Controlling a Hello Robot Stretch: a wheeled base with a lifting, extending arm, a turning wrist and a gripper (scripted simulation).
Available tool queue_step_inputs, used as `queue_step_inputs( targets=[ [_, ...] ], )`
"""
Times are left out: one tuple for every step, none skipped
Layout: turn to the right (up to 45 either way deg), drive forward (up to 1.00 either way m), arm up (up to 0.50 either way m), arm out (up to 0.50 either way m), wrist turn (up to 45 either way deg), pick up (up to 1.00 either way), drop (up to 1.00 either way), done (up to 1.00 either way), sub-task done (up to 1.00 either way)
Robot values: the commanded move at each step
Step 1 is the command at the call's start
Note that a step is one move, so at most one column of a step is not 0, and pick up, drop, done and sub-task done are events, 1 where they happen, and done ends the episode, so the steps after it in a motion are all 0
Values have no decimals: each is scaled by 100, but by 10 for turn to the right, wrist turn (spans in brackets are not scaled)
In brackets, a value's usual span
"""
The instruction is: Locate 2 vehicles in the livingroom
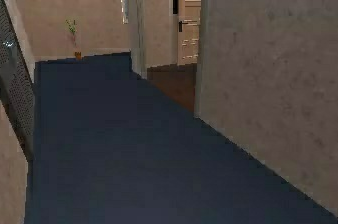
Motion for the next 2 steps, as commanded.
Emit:
queue_step_inputs(
  targets=[
    [450, 0, 0, 0, 0, 0, 0, 0, 0],
    [120, 0, 0, 0, 0, 0, 0, 0, 0]
  ],
)
